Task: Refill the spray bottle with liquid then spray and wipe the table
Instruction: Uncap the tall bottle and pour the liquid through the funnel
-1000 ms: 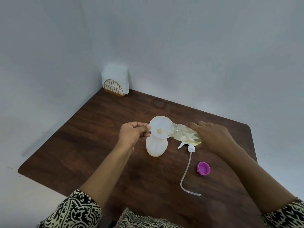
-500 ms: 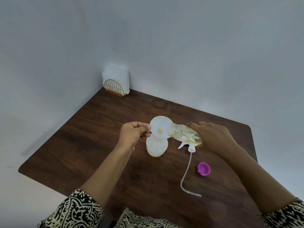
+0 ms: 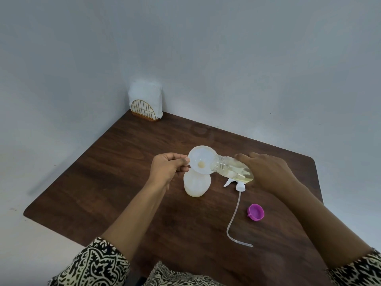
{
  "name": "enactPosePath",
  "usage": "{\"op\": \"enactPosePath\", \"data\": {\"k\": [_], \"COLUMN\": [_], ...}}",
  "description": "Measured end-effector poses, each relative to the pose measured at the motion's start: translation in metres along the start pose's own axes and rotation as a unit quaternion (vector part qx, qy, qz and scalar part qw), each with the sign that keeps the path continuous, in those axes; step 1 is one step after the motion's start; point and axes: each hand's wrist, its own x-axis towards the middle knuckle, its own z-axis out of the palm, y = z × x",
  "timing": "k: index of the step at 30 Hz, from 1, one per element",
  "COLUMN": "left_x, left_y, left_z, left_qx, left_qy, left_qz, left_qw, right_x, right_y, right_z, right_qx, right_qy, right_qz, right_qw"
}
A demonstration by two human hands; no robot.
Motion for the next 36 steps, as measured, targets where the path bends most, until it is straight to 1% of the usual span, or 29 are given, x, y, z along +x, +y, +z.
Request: {"op": "enactPosePath", "data": {"k": [36], "left_x": [0.0005], "left_y": [-0.0009], "left_z": [0.0005], "left_qx": [-0.007], "left_qy": [0.002], "left_qz": [0.003], "left_qw": [1.0], "right_x": [0.0024], "right_y": [0.0016], "right_z": [0.003], "right_qx": [-0.004], "right_qy": [-0.004], "right_qz": [0.0], "right_qw": [1.0]}}
